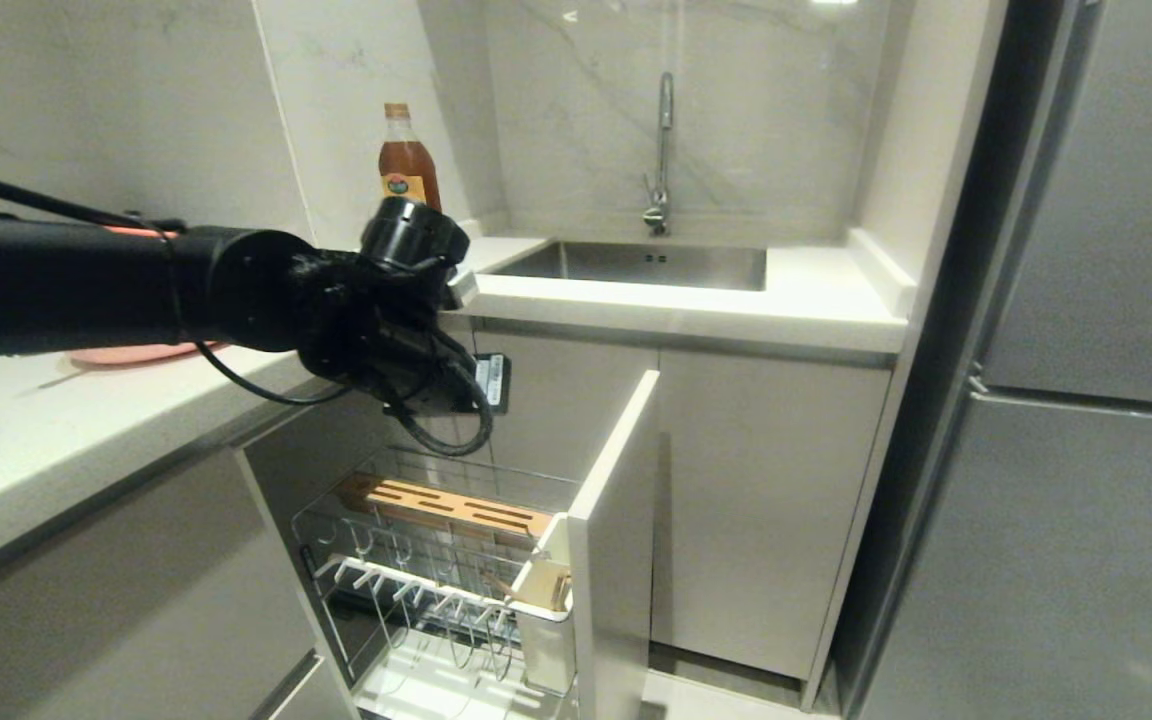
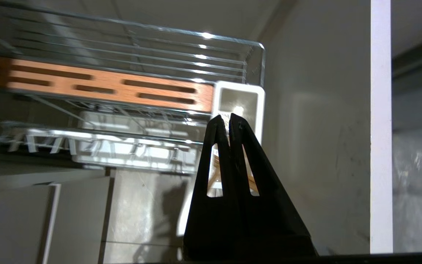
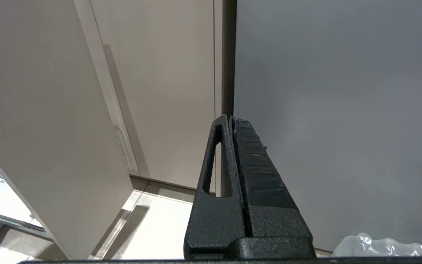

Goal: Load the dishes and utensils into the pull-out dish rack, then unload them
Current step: Pick up the chopsticks and place it in the cupboard

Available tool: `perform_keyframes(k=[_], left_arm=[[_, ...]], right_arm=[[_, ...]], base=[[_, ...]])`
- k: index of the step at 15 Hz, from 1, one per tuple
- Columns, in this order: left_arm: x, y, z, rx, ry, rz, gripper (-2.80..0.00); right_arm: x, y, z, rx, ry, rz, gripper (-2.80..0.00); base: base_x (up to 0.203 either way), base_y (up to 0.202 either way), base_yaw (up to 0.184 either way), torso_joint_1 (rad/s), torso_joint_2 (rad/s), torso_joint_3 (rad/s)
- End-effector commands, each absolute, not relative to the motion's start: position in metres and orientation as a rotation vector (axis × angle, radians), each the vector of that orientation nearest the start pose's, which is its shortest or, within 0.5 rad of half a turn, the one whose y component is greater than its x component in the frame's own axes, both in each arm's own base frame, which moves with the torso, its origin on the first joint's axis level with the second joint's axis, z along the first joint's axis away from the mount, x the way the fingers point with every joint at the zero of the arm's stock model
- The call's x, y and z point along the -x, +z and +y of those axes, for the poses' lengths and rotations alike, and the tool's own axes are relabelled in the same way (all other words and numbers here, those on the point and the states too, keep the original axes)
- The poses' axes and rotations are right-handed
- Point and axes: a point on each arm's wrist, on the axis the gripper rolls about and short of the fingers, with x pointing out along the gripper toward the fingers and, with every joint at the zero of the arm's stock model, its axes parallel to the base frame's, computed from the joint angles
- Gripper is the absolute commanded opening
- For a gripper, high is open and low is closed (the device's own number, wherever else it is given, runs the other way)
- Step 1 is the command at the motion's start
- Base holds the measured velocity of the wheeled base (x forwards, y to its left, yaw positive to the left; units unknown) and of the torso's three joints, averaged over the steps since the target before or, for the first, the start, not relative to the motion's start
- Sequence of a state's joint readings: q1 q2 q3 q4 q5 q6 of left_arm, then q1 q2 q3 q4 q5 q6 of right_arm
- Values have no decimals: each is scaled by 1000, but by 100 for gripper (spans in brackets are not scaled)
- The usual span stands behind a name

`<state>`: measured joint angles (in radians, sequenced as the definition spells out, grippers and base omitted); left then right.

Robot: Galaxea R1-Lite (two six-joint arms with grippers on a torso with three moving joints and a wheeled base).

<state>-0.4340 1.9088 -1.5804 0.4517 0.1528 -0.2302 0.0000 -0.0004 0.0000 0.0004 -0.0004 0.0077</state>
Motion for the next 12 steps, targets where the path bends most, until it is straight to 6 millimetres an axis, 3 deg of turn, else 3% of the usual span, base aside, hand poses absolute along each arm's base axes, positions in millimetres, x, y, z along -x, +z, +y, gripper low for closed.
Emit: perform_keyframes(k=[1, 3, 6, 12], left_arm=[[-300, 268, -117, 43, -145, 667, -280], [-275, 293, -97, 73, -121, 592, -280], [-224, 330, -71, 102, -65, 445, -280], [-107, 375, -19, 102, 98, 142, -280]], right_arm=[[23, 75, 0, -8, 0, 0, -280], [23, 75, 0, -8, 0, 0, -280], [23, 75, 0, -8, 0, 0, -280], [23, 75, 0, -8, 0, 0, -280]], base=[[0, 0, 0, 0, 0, 0], [0, 0, 0, 0, 0, 0], [0, 0, 0, 0, 0, 0], [0, 0, 0, 0, 0, 0]])
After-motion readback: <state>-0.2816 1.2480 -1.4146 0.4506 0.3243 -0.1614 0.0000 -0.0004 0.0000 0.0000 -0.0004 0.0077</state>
